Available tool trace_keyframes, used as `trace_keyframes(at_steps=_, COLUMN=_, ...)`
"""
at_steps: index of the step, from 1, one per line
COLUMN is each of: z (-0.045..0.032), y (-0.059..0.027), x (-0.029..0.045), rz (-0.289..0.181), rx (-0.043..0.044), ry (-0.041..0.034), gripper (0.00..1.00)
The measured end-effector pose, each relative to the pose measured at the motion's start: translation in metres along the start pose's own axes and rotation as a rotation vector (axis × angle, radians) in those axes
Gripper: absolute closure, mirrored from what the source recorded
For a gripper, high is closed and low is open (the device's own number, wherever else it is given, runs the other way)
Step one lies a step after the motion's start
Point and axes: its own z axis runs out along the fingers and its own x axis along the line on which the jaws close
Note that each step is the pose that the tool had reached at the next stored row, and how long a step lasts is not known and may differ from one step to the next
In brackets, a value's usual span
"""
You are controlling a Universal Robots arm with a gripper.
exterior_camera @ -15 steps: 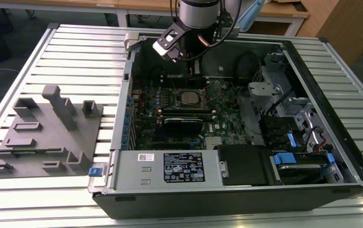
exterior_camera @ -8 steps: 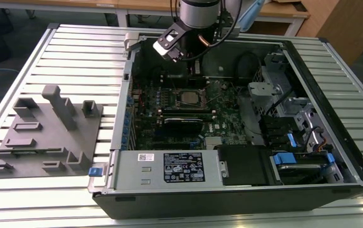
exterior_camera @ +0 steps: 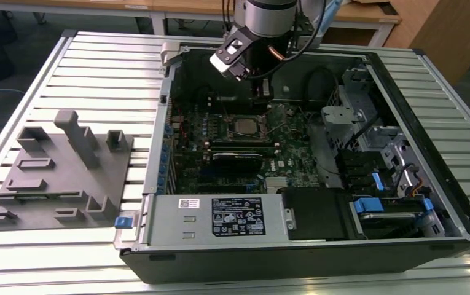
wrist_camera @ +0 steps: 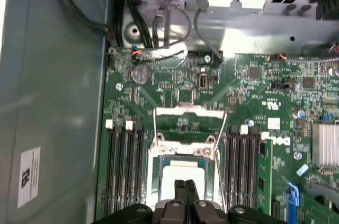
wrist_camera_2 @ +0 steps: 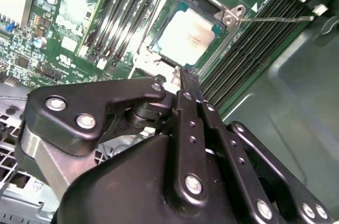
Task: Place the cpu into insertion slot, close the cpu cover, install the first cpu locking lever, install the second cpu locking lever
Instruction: 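Close the cpu cover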
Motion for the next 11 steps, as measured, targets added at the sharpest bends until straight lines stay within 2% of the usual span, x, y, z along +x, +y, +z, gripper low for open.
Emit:
trace_keyframes(at_steps=2, z=0.0, y=0.0, x=0.0, rz=0.0, rx=-0.0001, ry=0.0001, gripper=0.9)
trace_keyframes(at_steps=3, z=0.0003, y=0.0058, x=-0.0001, rz=0.0, rx=0.0, ry=0.0, gripper=0.9)
trace_keyframes(at_steps=6, z=0.0004, y=0.0077, x=-0.0002, rz=0.0, rx=0.0, ry=-0.0001, gripper=0.9)
trace_keyframes(at_steps=8, z=0.0007, y=0.0124, x=-0.0003, rz=0.0, rx=0.0, ry=0.0, gripper=0.9)
trace_keyframes(at_steps=11, z=0.0007, y=0.0125, x=-0.0003, rz=0.0, rx=0.0, ry=0.0, gripper=0.9)
